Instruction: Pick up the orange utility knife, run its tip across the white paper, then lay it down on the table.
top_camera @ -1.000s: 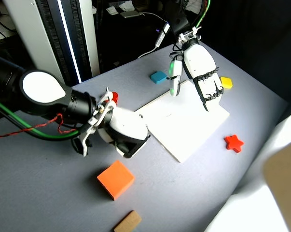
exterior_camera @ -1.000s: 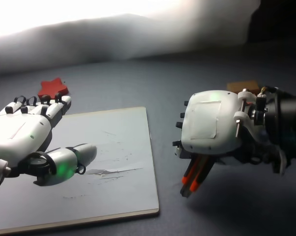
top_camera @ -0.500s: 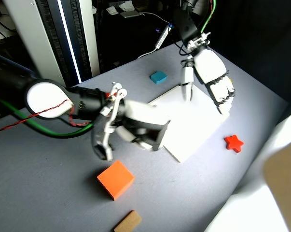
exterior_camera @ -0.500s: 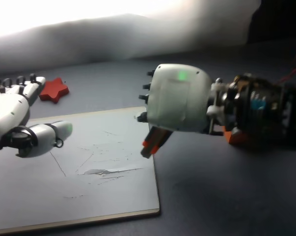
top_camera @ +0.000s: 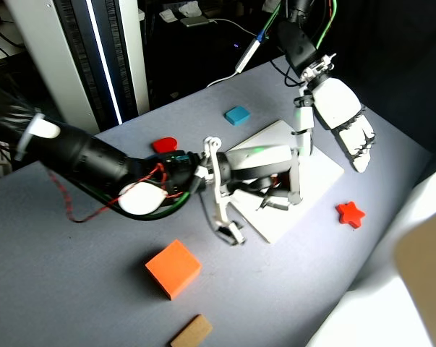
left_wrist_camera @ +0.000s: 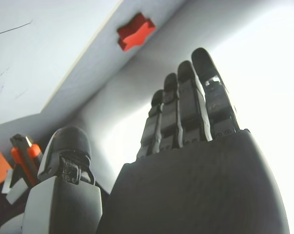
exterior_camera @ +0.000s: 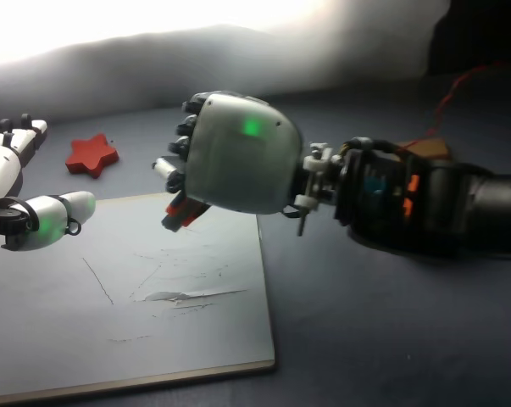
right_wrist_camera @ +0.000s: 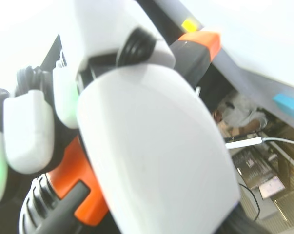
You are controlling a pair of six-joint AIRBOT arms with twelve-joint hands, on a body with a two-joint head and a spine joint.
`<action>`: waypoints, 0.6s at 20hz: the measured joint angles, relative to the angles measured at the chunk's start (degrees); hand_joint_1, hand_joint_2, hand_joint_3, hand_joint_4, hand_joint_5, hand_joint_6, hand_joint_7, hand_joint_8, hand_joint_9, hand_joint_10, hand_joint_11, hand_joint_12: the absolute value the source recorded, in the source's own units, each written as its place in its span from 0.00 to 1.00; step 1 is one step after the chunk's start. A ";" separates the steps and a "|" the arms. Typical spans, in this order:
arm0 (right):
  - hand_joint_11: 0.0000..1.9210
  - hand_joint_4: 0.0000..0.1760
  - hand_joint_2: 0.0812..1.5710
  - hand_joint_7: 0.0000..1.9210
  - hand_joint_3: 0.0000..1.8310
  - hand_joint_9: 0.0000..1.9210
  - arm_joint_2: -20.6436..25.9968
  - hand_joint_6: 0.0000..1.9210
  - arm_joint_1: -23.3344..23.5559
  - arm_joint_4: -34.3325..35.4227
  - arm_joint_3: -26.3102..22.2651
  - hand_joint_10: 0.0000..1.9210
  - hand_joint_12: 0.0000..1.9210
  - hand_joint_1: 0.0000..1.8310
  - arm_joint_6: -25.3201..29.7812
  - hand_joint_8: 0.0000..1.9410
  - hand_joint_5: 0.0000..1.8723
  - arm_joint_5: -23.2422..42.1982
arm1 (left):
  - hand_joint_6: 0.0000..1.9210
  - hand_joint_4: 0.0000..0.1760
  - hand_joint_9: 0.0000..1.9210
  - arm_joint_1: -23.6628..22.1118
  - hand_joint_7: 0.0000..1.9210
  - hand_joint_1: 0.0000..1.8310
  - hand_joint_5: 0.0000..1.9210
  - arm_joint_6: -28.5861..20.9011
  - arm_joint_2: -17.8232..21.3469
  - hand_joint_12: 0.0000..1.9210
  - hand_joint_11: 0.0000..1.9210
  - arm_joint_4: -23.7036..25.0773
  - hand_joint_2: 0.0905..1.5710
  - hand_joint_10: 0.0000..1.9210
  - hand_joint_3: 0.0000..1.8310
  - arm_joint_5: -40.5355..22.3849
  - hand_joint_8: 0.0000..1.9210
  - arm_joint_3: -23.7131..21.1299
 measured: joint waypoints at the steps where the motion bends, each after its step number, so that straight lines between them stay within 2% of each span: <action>1: 0.87 1.00 0.82 0.79 0.00 0.85 -1.27 1.00 -0.13 -0.13 1.84 1.00 1.00 0.81 -0.11 1.00 0.72 0.66 | 0.00 0.02 0.08 -0.04 0.07 0.03 0.00 0.02 0.00 0.40 0.00 0.09 0.80 0.00 0.00 0.33 0.00 0.20; 3: 0.87 1.00 0.82 0.79 0.00 0.85 -3.43 1.00 -0.57 0.04 5.27 1.00 1.00 0.82 -0.31 1.00 0.72 2.45 | 0.00 0.02 0.09 -0.13 0.07 0.03 0.01 0.26 0.00 0.40 0.00 0.07 0.79 0.00 0.00 0.44 0.00 0.52; 4: 0.87 1.00 0.82 0.79 0.00 0.85 -4.66 1.00 -0.68 -0.85 7.30 1.00 1.00 0.82 -0.31 1.00 0.72 3.52 | 0.00 0.02 0.08 -0.11 0.06 0.02 0.00 0.48 0.00 0.37 0.00 -0.02 0.80 0.00 0.00 0.42 0.00 0.66; 5: 0.87 1.00 0.82 0.79 0.00 0.85 -5.77 1.00 -0.83 -2.49 9.29 1.00 1.00 0.81 -0.26 1.00 0.73 4.92 | 0.00 0.03 0.09 -0.13 0.07 0.04 0.01 0.61 0.00 0.40 0.00 -0.02 0.79 0.01 0.00 0.44 0.00 0.72; 12: 0.87 1.00 0.81 0.79 0.00 0.85 -12.96 1.00 -1.03 -12.74 22.27 1.00 1.00 0.81 3.19 1.00 0.72 14.73 | 0.00 0.03 0.07 -0.11 0.07 0.04 0.00 0.66 0.00 0.36 0.00 -0.09 0.79 0.00 0.00 0.83 0.00 1.14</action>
